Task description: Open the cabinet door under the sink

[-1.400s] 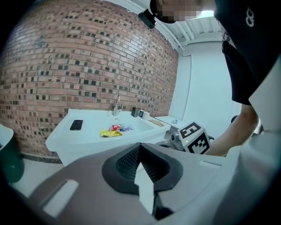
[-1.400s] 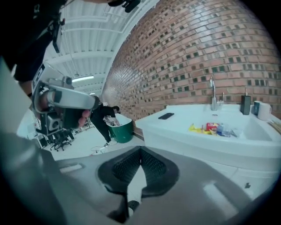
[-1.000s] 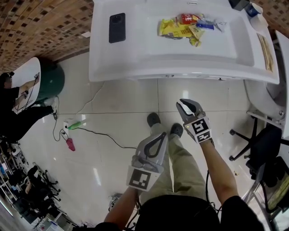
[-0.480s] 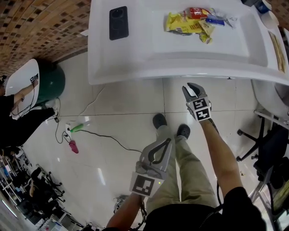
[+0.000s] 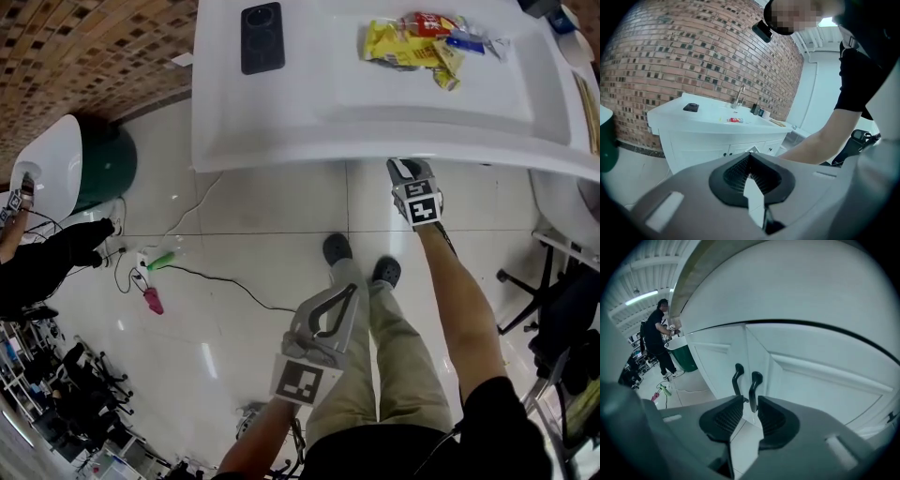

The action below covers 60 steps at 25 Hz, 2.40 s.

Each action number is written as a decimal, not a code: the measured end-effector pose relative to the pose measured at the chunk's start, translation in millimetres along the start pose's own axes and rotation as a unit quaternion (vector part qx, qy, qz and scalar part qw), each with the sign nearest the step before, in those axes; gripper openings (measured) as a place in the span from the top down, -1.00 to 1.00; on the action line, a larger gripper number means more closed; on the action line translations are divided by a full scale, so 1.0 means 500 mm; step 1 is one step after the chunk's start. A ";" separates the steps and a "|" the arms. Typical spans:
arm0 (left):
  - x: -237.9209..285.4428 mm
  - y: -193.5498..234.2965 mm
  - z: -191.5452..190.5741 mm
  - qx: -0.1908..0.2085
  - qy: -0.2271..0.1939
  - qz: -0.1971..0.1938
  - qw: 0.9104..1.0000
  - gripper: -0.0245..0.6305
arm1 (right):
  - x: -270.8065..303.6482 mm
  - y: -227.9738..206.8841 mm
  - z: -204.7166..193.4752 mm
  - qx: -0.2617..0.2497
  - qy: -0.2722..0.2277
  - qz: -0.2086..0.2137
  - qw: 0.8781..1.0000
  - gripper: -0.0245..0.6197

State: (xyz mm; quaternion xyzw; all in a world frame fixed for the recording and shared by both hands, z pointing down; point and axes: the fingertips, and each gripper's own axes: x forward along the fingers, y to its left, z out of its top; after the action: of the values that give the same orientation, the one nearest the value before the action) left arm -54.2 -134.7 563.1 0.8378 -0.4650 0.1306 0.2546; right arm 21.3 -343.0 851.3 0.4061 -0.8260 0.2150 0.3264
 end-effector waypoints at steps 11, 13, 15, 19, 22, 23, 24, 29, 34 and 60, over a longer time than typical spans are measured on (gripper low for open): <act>0.025 -0.002 -0.035 0.027 0.046 -0.040 0.998 0.88 | 0.021 -0.006 0.012 0.000 0.005 -0.028 1.000 0.82; 0.024 0.001 -0.043 0.024 0.047 -0.039 0.998 0.88 | 0.012 0.003 -0.002 0.003 0.008 -0.028 1.000 0.82; 0.023 -0.003 -0.052 0.023 0.051 -0.040 0.998 0.88 | -0.005 0.014 -0.023 0.006 0.010 -0.029 0.999 0.82; 0.022 -0.024 -0.056 0.030 0.056 -0.047 0.997 0.88 | -0.047 0.035 -0.065 0.003 0.010 -0.026 1.000 0.83; 0.021 -0.050 -0.062 0.035 0.061 -0.056 0.996 0.88 | -0.078 0.047 -0.098 -0.006 0.014 -0.017 1.000 0.83; 0.022 -0.059 -0.066 0.036 0.062 -0.058 0.996 0.88 | -0.088 0.050 -0.108 -0.011 0.016 -0.012 1.000 0.83; 0.022 -0.069 -0.071 0.037 0.063 -0.060 0.996 0.88 | -0.097 0.053 -0.117 -0.016 0.018 -0.008 1.000 0.83; 0.021 -0.124 -0.089 0.046 0.067 -0.075 0.994 0.88 | -0.130 0.064 -0.151 -0.030 0.023 0.012 0.999 0.83; 0.023 -0.182 -0.099 0.060 0.073 -0.091 0.991 0.88 | -0.170 0.063 -0.194 -0.035 0.025 0.020 0.999 0.83; 0.038 -0.346 -0.134 0.094 0.090 -0.140 0.982 0.88 | -0.465 -0.222 -0.484 -0.027 0.093 -0.066 0.993 0.88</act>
State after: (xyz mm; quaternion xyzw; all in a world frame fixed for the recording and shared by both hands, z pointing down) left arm 103.2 -35.8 575.0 0.8995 -0.3041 0.2115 0.2316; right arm 305.8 -133.7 863.5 0.4295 -0.7686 0.2077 0.4261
